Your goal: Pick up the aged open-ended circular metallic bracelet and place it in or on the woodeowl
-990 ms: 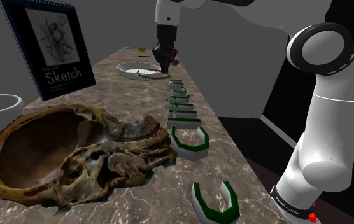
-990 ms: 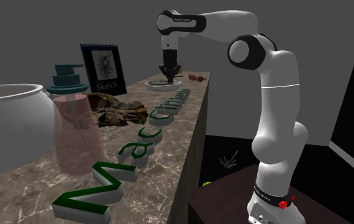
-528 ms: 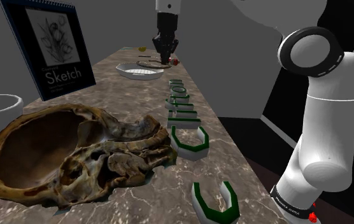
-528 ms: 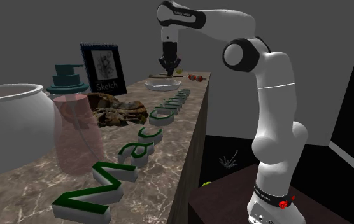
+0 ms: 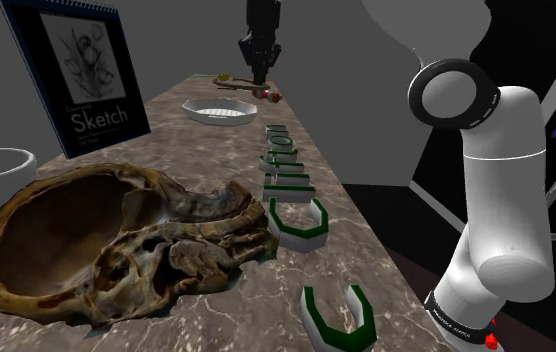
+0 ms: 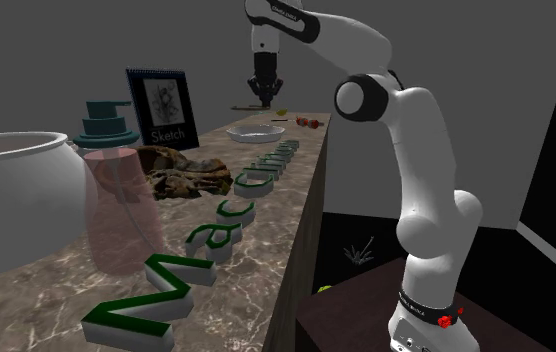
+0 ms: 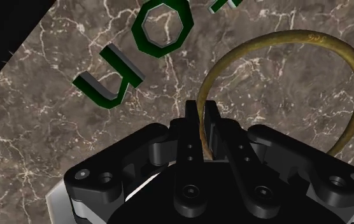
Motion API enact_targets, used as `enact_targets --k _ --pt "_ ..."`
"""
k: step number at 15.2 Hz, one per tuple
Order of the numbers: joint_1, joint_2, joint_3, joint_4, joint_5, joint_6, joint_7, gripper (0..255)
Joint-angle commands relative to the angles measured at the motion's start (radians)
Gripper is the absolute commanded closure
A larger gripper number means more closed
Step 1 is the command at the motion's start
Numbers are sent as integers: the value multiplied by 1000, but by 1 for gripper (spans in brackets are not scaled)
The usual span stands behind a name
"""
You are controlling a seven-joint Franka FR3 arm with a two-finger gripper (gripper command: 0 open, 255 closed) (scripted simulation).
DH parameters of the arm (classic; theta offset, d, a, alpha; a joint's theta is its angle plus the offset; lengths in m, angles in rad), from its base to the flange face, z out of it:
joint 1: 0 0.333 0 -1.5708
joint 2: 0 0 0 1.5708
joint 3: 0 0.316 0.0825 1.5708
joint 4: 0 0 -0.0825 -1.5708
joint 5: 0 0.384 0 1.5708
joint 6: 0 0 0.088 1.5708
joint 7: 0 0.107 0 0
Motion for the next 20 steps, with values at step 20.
enact_targets --k 20 --pt "264 -321 180 -464 33 162 463 255"
